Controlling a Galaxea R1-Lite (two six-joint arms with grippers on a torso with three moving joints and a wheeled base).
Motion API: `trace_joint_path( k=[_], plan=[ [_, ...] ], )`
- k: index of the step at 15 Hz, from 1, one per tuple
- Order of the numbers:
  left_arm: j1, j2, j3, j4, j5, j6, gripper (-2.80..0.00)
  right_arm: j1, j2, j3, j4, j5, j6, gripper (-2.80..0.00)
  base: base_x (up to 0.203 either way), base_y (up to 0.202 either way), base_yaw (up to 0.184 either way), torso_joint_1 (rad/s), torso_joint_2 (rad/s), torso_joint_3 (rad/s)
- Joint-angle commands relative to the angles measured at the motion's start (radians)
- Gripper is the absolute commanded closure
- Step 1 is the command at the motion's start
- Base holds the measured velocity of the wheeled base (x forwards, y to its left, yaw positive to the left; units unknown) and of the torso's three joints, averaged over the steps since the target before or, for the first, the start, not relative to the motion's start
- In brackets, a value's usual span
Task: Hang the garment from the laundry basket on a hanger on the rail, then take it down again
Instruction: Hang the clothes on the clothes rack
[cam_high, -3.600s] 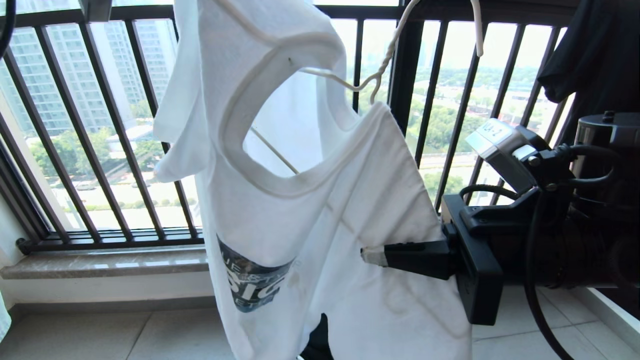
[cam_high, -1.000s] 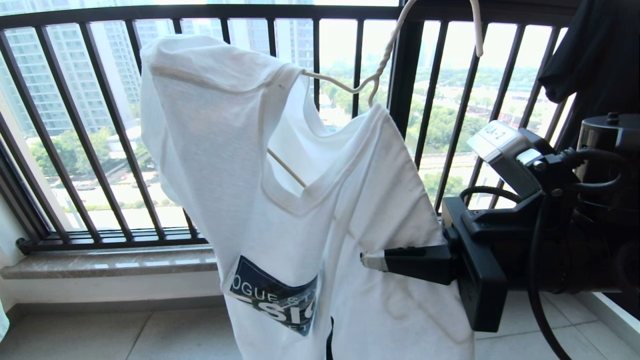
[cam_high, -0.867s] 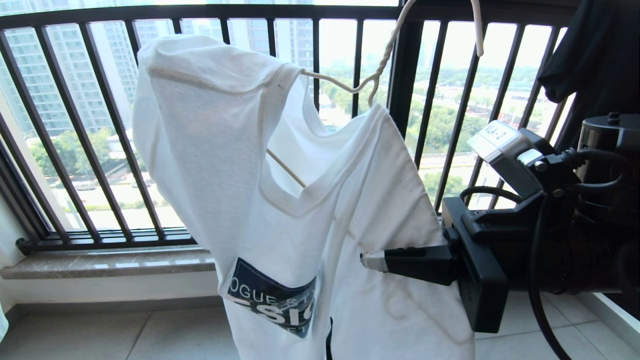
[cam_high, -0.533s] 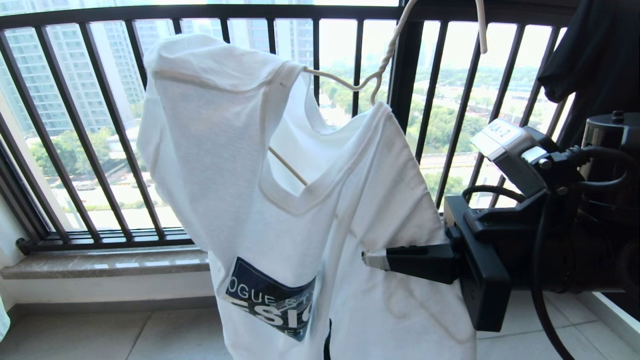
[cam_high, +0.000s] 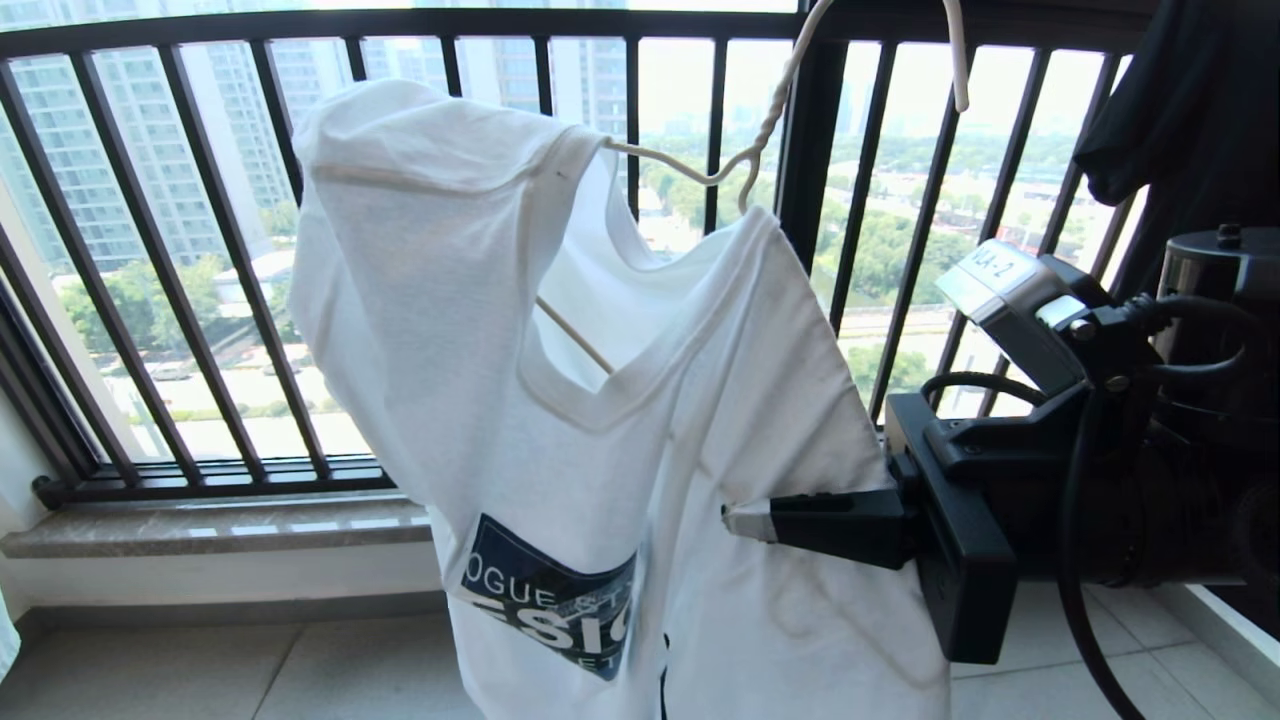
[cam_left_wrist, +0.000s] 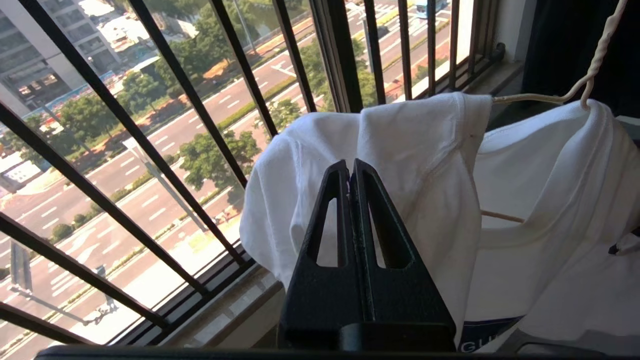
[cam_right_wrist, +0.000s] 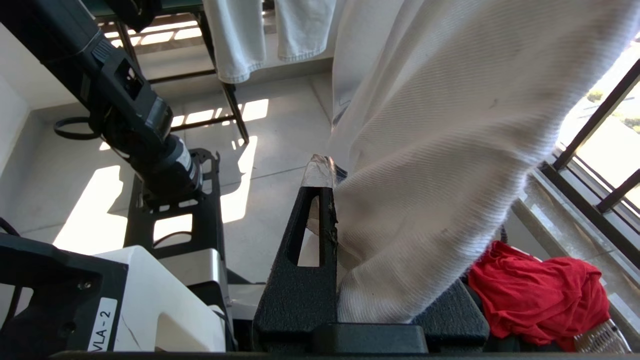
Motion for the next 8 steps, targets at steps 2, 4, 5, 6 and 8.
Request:
trace_joint_path(
  k=[2,4,5,6,8],
  plan=[
    [-0.148,0.01,-0.001,0.014,0.044,-0.002,0.0,0.001,0.012,-0.002,-0.002,0.004,-0.001,0.0,0.0,0.0,0.0,0.0,0.0,0.0],
    [-0.291,0.045,0.001,0.014,0.199,-0.014,0.0,-0.001,0.012,-0.002,-0.003,0.002,-0.001,0.0,0.0,0.0,0.0,0.0,0.0,0.0],
    [-0.355,0.074,0.001,0.014,0.284,-0.02,-2.8,-0.001,0.012,-0.005,-0.003,0.002,-0.001,0.0,0.0,0.0,0.0,0.0,0.0,0.0],
    [-0.406,0.1,0.001,0.014,0.343,-0.024,-2.8,-0.001,0.017,-0.006,-0.003,0.002,-0.001,0.0,0.0,0.0,0.0,0.0,0.0,0.0],
    [-0.461,0.136,0.002,0.014,0.471,-0.026,-2.8,-0.004,0.017,-0.006,-0.003,0.002,-0.001,0.0,0.0,0.0,0.0,0.0,0.0,0.0]
  ],
)
